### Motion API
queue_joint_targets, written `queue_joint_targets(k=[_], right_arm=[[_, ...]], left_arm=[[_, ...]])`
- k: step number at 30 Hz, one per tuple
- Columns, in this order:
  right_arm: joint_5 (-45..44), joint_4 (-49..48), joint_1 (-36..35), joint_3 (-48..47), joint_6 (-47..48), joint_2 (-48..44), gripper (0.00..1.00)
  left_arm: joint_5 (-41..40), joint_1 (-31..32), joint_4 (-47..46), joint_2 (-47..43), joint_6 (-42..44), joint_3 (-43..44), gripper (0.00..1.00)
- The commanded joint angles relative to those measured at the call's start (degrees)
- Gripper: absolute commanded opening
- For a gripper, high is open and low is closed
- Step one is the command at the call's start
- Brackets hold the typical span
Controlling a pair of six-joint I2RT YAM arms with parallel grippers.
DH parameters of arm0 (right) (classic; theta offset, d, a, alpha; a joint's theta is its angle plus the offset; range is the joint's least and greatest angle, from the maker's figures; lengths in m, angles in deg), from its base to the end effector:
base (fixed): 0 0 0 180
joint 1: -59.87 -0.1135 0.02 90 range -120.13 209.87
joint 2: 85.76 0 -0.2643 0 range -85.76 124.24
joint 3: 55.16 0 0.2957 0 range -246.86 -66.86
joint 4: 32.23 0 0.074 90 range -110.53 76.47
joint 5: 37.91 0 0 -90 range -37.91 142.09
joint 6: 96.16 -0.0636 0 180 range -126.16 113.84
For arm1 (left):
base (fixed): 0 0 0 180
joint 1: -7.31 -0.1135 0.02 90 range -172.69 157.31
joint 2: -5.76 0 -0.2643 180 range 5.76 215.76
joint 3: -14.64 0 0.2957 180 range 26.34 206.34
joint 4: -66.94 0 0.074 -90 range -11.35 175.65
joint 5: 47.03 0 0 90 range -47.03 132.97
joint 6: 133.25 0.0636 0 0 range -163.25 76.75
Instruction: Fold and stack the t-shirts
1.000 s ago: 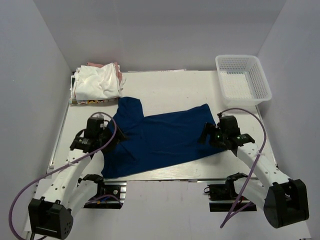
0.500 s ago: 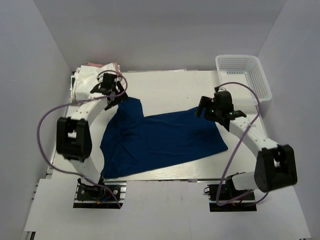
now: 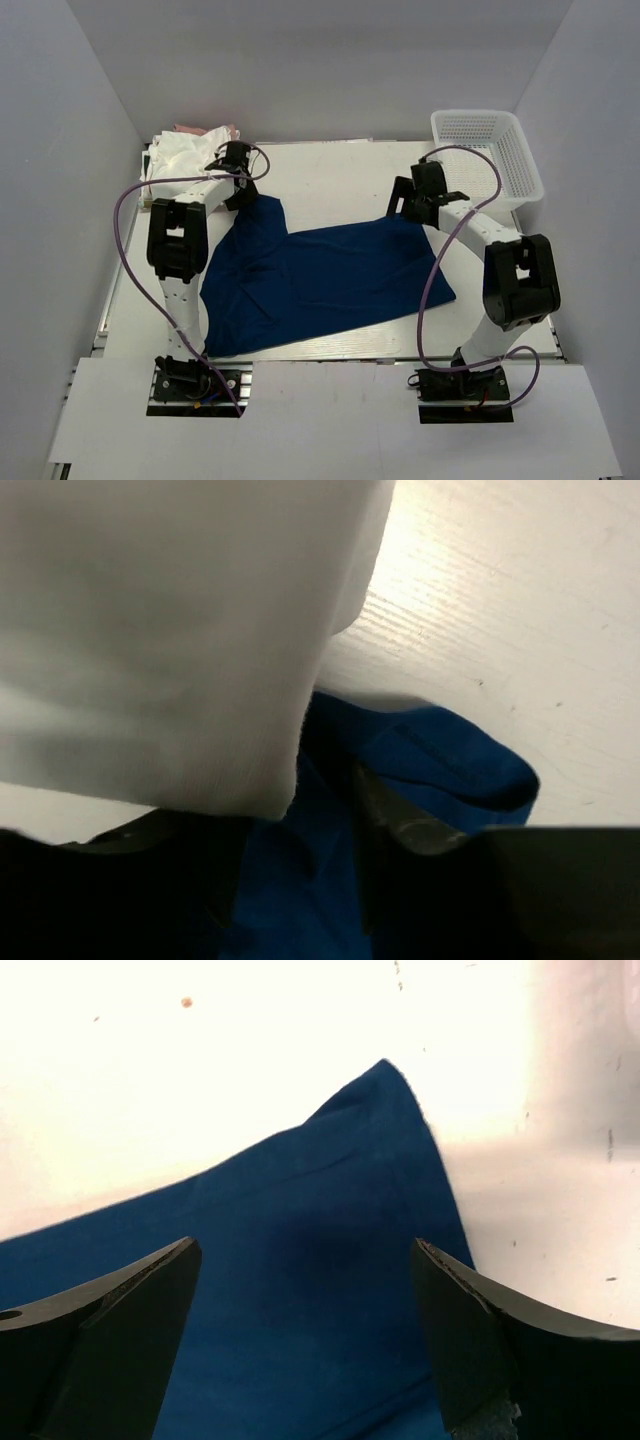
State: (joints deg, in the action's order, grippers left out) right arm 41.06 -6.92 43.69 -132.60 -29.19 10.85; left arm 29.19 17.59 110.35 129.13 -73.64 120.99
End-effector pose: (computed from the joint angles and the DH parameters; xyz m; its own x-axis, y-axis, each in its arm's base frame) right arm 0.4135 0.1073 0.1834 -0.6750 0.2040 -0.7091 0.1322 0.9789 0.1558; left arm 0.5096 -0.0770 0.1296 -0.7674 -0.3602 -0.5305 -0.3832 0.9209 -0.0709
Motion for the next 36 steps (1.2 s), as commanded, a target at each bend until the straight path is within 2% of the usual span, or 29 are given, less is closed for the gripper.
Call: queue_joint_targets(k=[1,3,4,5,6,9,13,18,21,24,27,28,32,35,36], right_arm=[[-3.56,0.19,0.19,-3.35,1.40,1.29,0.90],[-4.18,0.02,0.28,-4.13,1.23,1.99,0.90],[-4.35,-0.07,0.19,-4.40,1.23,2.43,0.90],[-4.35,0.02,0.19,-5.27,1.40,4.00,0.90],[-4.18,0.19,0.19,-6.32,1.49,5.50,0.90],[-2.78,1.33,0.28,-10.27,1.23,8.84,0.90],[-2.24,3.26,0.10,-16.34,0.62,14.29,0.90],[-8.82,10.11,-0.25,-22.32,-1.23,20.43,0.90],[-11.20,10.91,-0.16,-22.86,-1.14,21.76,0.90],[-13.14,11.18,-0.16,-23.03,-1.14,23.34,0.86],[-12.88,12.23,-0.16,-23.83,-1.58,24.93,0.68],[-12.62,12.23,-0.25,-24.00,-1.84,25.28,0.48],[-12.53,10.57,0.88,-22.69,-2.11,24.23,0.14],[-12.44,10.04,-0.43,-21.81,-1.67,22.13,0.00],[-12.61,10.04,-0.43,-21.20,-1.41,21.95,0.00]], left_arm=[[1.39,-0.18,1.08,-0.85,0.69,1.94,0.53],[-0.45,-0.18,1.61,-0.85,0.69,1.94,0.44],[-1.07,-0.18,1.61,-0.85,0.69,1.94,0.33],[-1.07,-0.18,1.61,-1.55,0.69,1.94,0.27],[-1.07,-0.18,1.61,-1.56,0.69,1.94,0.18],[0.41,-0.18,1.61,-2.26,0.69,1.94,0.01],[0.95,0.35,2.22,-3.58,1.21,1.94,0.00],[2.26,0.35,0.39,-8.66,1.21,-2.97,0.00],[3.93,0.35,-0.94,-12.18,1.21,-6.05,0.00],[5.34,0.35,-2.35,-14.73,1.21,-8.34,0.00],[6.57,0.35,-3.05,-15.96,1.74,-9.57,0.00],[6.57,0.35,-3.05,-15.97,1.74,-10.27,0.00],[6.57,0.35,-1.83,-17.98,1.04,-12.47,0.00],[9.19,0.88,-2.52,-20.87,-0.01,-15.45,0.00],[9.99,0.88,-3.05,-21.93,-0.02,-16.42,0.00]])
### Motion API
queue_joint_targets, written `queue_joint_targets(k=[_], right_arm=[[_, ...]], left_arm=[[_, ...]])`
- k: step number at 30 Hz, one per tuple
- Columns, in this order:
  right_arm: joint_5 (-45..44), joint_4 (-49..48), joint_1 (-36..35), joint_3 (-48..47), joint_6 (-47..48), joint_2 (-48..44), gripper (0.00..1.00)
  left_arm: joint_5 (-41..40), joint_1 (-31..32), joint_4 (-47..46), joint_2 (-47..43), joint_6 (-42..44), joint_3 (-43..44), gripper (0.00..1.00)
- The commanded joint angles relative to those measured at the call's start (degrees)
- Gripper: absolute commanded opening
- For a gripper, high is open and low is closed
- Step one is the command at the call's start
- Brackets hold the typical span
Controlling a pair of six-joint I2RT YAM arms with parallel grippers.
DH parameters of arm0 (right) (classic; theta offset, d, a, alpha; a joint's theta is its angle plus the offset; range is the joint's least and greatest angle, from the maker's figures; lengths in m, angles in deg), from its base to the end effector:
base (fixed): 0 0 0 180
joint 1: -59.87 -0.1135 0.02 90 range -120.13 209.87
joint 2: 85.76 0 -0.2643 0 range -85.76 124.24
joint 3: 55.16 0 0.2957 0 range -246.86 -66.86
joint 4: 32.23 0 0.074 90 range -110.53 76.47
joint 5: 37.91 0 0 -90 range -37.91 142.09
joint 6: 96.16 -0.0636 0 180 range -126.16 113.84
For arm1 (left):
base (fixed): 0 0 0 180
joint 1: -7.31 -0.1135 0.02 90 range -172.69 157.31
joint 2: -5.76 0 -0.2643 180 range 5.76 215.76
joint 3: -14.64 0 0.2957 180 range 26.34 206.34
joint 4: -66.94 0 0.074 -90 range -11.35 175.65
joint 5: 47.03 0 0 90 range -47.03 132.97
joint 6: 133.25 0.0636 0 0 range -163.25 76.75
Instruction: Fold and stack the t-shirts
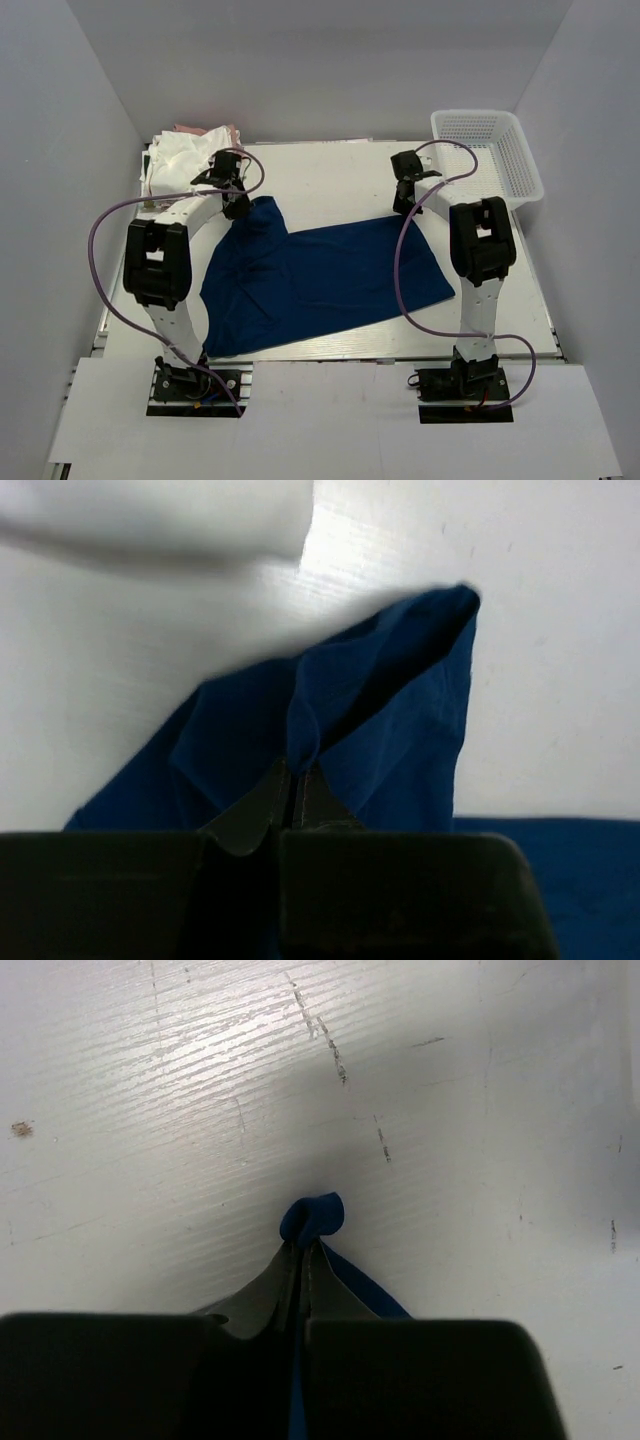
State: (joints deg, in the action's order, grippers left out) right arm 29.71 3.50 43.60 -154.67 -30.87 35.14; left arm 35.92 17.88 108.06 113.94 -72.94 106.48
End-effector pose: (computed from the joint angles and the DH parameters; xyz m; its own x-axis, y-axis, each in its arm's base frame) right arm 0.4898 0.1177 0.1209 -0.7577 0.1815 -0.6268 0.2819 0.9573 -0.0635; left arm 0.4536 -0.0767 0.1658 -0.7779 -0.3549 -0.5185 -0.3087 0.9346 -0.1765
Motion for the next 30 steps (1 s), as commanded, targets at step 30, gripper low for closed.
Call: queue_joint_targets(k=[30], right_arm=[[-3.37,-8.65,-0.87,29.97,-2.97,-31.43,0.00]], left_arm=[[24.19,0.59,18.82,-62.30,-14.52,-49.64,0.00]])
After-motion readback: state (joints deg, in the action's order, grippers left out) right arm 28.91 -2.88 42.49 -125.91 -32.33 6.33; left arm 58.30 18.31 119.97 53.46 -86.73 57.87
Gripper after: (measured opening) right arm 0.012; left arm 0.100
